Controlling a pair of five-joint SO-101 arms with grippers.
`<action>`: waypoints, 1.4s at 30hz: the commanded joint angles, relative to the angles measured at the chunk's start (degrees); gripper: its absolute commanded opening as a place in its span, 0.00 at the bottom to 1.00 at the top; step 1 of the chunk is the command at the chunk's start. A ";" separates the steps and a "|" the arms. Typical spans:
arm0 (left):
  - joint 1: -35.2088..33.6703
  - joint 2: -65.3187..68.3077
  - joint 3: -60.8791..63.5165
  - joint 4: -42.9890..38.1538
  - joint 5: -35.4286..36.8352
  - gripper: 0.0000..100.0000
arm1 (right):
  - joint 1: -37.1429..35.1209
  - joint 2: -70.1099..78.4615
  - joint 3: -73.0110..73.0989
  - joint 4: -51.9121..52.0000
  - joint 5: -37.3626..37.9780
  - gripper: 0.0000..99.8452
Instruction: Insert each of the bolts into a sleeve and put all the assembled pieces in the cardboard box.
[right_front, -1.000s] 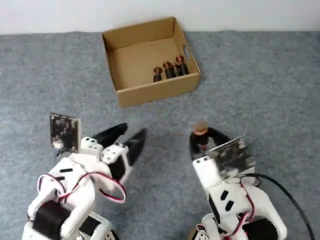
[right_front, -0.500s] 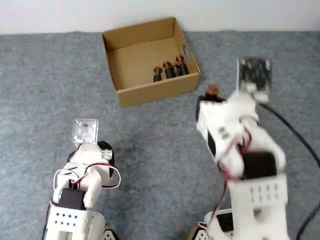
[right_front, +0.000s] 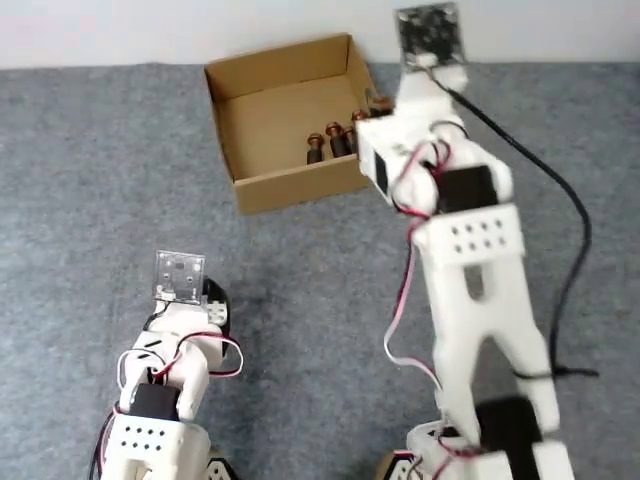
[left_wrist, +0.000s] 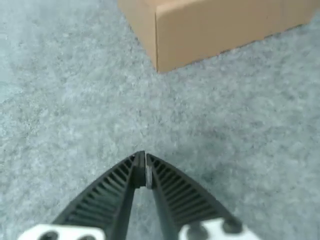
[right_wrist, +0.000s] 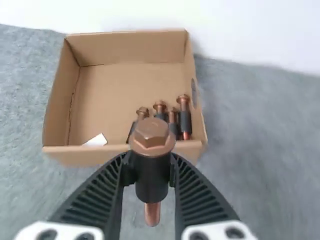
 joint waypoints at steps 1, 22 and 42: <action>-0.35 -0.70 -0.31 -4.04 -0.18 0.00 | -1.01 6.11 -9.41 -2.33 1.67 0.01; -1.32 -0.62 -0.31 4.40 10.29 0.01 | -5.67 56.92 -50.46 -11.82 1.93 0.01; -1.23 -0.62 -0.31 4.40 10.29 0.01 | -6.29 71.78 -73.76 10.07 5.10 0.15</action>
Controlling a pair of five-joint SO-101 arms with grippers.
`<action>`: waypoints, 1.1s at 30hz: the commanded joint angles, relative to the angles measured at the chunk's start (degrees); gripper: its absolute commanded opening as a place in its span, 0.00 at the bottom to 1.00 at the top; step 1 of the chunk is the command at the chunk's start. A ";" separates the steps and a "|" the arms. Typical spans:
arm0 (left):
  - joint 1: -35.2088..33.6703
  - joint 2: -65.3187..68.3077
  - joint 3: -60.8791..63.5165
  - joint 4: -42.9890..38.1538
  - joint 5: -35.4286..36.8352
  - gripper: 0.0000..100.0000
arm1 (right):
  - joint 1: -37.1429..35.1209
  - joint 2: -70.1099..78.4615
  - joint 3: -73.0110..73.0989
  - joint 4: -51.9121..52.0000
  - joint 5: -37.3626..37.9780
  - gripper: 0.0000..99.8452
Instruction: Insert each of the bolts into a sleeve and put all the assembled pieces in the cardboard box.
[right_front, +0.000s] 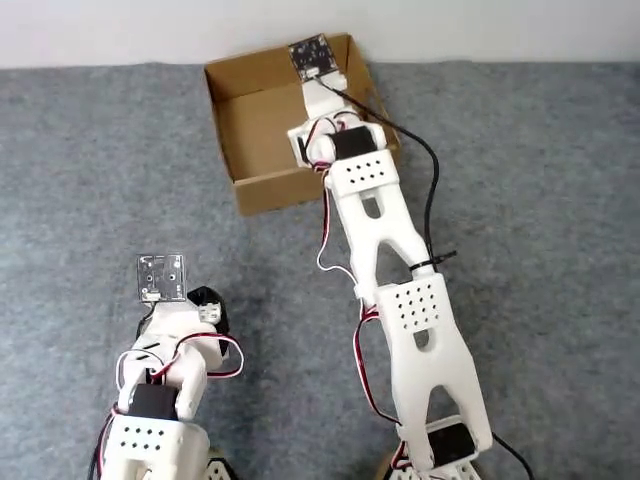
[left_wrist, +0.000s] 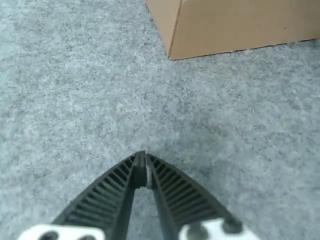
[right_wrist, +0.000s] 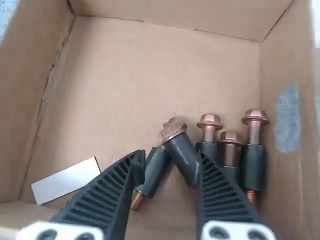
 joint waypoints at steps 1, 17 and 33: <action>-0.18 -0.62 -0.31 0.09 0.62 0.01 | -0.31 -1.27 -6.86 5.76 0.44 0.15; -0.18 -0.62 -0.31 0.09 0.62 0.01 | -0.13 -6.55 -21.63 29.67 0.26 0.01; -0.18 -0.62 -0.31 0.09 0.62 0.01 | 1.71 -26.15 -18.55 38.11 -8.62 0.01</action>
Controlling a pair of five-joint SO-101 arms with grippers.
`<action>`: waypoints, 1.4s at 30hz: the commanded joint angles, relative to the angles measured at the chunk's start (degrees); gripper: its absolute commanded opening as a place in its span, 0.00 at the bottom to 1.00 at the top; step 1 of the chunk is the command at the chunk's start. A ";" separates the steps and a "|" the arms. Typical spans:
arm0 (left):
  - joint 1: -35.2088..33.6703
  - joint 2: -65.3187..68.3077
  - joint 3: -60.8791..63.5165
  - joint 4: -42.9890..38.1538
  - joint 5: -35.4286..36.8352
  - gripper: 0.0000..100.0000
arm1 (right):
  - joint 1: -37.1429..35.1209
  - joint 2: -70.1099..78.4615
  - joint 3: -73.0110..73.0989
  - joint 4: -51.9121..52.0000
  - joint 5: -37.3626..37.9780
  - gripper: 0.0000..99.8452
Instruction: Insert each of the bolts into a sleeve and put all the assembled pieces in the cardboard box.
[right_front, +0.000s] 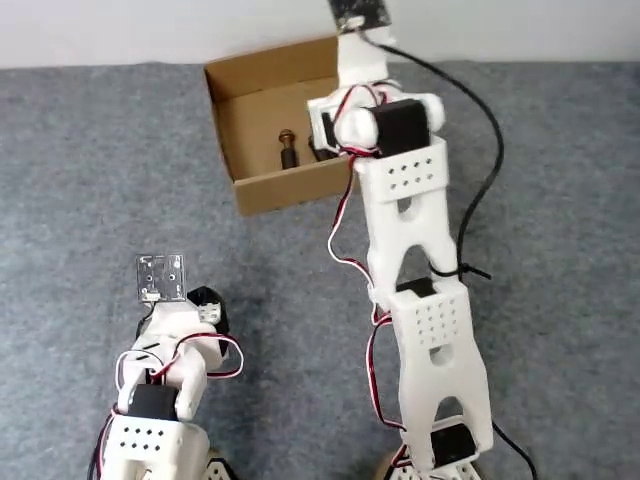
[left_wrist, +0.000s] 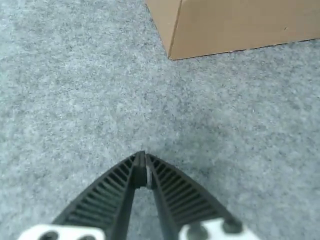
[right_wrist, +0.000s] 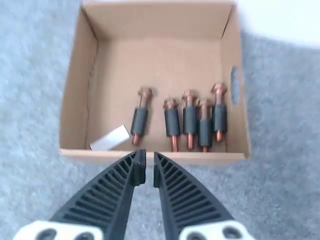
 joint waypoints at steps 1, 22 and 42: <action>-0.18 -0.62 -0.31 0.09 0.62 0.01 | 1.01 -10.33 3.25 2.77 -0.53 0.01; -0.18 -0.62 -0.31 0.09 0.62 0.01 | 22.55 -82.15 98.99 -1.98 -0.53 0.01; -0.18 -0.62 -0.31 0.09 0.62 0.01 | 26.77 -125.76 167.38 -34.42 -0.26 0.01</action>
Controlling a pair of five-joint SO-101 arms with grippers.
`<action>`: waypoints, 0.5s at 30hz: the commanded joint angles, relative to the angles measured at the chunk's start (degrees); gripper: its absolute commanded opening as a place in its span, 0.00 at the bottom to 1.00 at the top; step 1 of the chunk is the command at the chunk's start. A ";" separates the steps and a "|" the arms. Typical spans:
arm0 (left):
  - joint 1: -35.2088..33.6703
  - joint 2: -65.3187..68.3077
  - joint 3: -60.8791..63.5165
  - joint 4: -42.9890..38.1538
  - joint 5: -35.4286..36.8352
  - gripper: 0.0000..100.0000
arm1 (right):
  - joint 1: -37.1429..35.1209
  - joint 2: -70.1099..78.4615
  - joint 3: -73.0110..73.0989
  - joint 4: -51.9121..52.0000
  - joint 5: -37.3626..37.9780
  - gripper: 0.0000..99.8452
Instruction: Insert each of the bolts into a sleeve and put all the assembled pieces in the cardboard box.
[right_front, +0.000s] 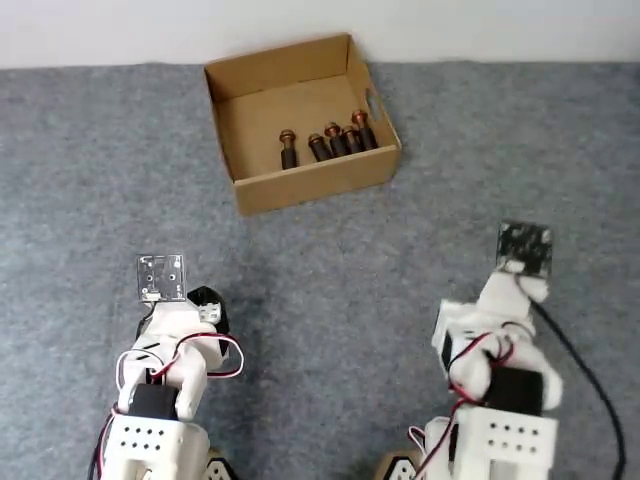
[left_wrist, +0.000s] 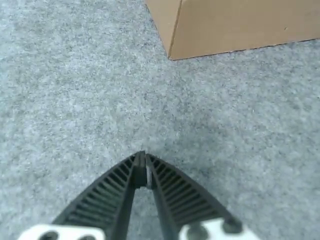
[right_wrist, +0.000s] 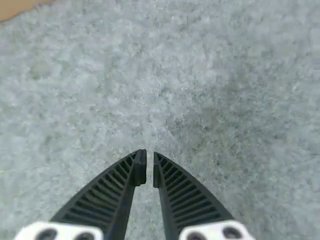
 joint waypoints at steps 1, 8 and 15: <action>-0.18 -0.62 -0.31 0.09 0.62 0.01 | 0.48 -5.85 5.98 -3.56 -0.26 0.01; -0.18 -0.62 -0.31 0.09 0.62 0.01 | 0.22 -17.89 16.70 -5.23 -0.18 0.01; -0.18 -0.62 -0.31 0.09 0.62 0.01 | 0.22 -28.00 22.15 -1.19 -0.18 0.01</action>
